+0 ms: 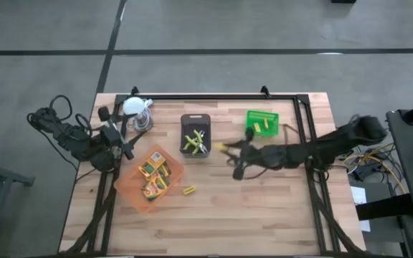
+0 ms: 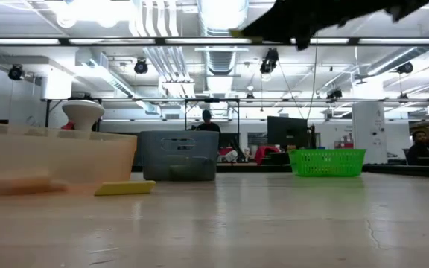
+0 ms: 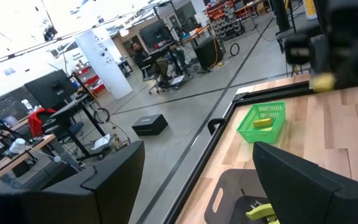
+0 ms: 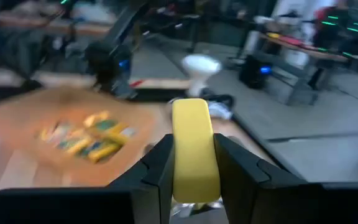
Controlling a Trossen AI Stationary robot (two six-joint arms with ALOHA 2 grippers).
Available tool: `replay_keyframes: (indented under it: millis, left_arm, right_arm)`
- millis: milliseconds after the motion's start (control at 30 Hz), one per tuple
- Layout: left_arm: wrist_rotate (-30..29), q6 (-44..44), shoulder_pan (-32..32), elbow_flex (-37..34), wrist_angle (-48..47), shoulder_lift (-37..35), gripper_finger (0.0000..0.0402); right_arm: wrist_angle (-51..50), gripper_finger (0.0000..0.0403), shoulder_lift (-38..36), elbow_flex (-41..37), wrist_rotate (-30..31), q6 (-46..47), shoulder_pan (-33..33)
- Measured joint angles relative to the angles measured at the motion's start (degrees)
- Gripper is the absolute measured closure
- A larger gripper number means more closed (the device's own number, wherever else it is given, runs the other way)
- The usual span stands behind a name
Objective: Pick & Place School Supplies
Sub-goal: Put the yellow eraser into the green bin
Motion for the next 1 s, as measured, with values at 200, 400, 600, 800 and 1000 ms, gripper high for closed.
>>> replay_keyframes:
  millis: [200,400,600,800,1000]
  left_arm:
    - [0.00,0.00,0.00,-0.02,-0.02,0.00,0.0096]
    - [-0.01,0.00,0.00,-0.01,0.00,0.00,0.0096]
    - [0.00,0.01,0.00,0.00,-0.01,0.00,0.0096]
    - [-0.02,0.01,0.00,-0.02,0.00,0.00,0.0096]
    - [-0.02,0.00,0.00,-0.02,0.00,0.00,0.0096]
  right_arm:
    - [-13.45,0.0309,-13.38,0.00,9.29,3.78,-0.22]
    - [-25.77,0.0309,-21.94,0.02,19.92,8.89,-0.20]
    - [-38.59,0.0309,-25.91,0.02,29.96,18.56,-1.15]
    - [-51.10,0.0309,-26.00,0.00,30.64,36.48,-7.24]
    - [-54.54,0.0309,-23.50,-0.75,25.08,44.29,-14.80]
